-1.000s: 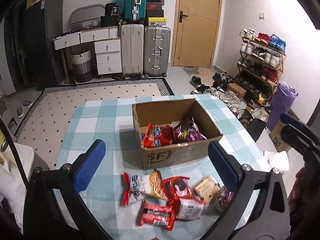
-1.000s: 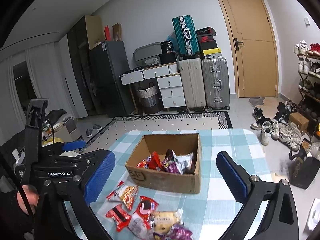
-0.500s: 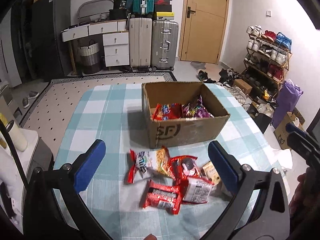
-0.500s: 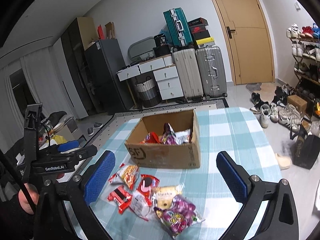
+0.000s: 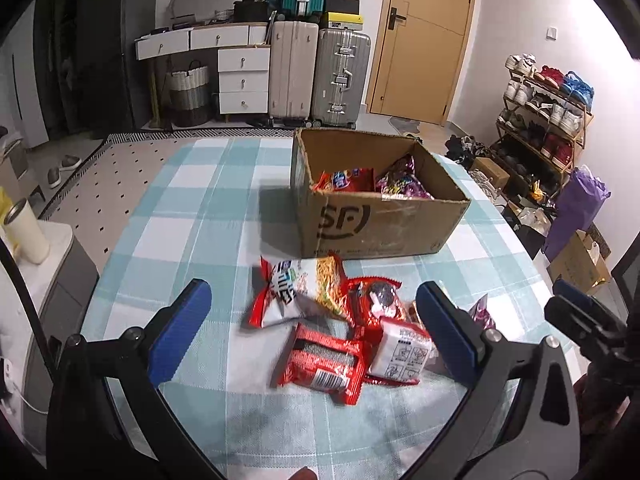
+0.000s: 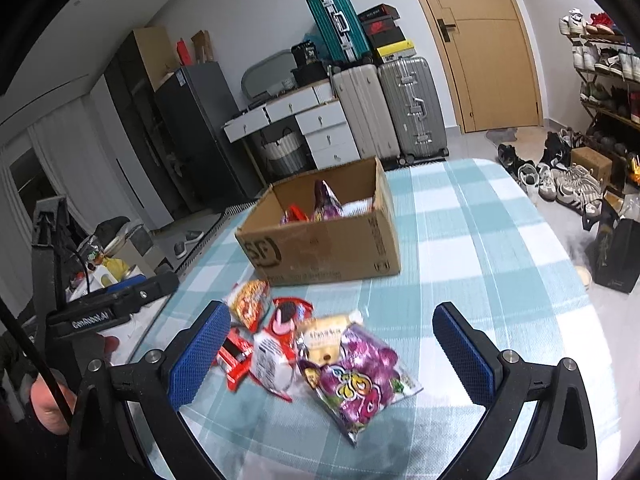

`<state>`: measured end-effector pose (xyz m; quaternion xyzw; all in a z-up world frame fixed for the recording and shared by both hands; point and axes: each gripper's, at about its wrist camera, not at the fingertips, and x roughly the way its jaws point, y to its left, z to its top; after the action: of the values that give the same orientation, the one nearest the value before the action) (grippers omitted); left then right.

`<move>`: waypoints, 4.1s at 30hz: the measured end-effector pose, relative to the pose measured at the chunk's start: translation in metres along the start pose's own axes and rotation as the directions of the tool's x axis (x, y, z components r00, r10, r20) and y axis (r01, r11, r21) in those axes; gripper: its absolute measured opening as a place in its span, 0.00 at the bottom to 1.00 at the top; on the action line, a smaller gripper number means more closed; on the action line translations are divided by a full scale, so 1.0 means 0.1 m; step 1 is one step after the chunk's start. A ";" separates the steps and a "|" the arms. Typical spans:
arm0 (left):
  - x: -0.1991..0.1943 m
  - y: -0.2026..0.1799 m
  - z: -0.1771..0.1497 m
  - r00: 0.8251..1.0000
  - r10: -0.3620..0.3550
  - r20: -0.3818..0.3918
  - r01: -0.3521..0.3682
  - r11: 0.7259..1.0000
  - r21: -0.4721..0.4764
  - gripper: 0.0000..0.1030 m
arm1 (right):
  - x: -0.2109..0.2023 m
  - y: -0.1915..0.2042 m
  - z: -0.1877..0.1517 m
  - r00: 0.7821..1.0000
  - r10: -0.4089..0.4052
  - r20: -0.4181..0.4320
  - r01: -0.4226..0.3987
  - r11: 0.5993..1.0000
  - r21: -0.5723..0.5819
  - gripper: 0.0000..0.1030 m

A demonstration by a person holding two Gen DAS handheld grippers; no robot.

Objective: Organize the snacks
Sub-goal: 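Withdraw both tools from the box back toward the snacks on the table, then grasp the purple candy bag on the pile with the right gripper, then grasp the red black-banded packet with the left gripper while the right holds the purple bag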

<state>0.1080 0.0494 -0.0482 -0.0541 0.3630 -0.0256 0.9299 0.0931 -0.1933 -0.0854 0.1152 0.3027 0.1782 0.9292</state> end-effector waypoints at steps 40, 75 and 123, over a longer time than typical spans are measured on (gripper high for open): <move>0.42 0.27 -0.74 0.990 -0.021 -0.142 0.012 0.998 -0.065 0.99 | 0.74 -0.17 -0.53 0.979 -0.033 -0.202 0.021 0.998 -0.061 0.99; 0.47 0.32 -0.82 0.985 -0.022 -0.173 0.009 0.997 -0.080 0.99 | 0.74 -0.18 -0.57 0.984 -0.014 -0.180 0.002 0.998 -0.069 0.49; 1.10 0.05 -0.70 0.965 -0.026 -0.260 0.046 0.996 0.072 0.48 | 0.31 -0.18 -0.58 0.993 -0.010 -0.120 0.004 0.999 -0.043 0.49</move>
<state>0.1415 0.0391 -0.1741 -0.0211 0.4790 -0.0635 0.8752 0.0863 -0.1908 -0.1533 0.0831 0.3547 0.1881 0.9121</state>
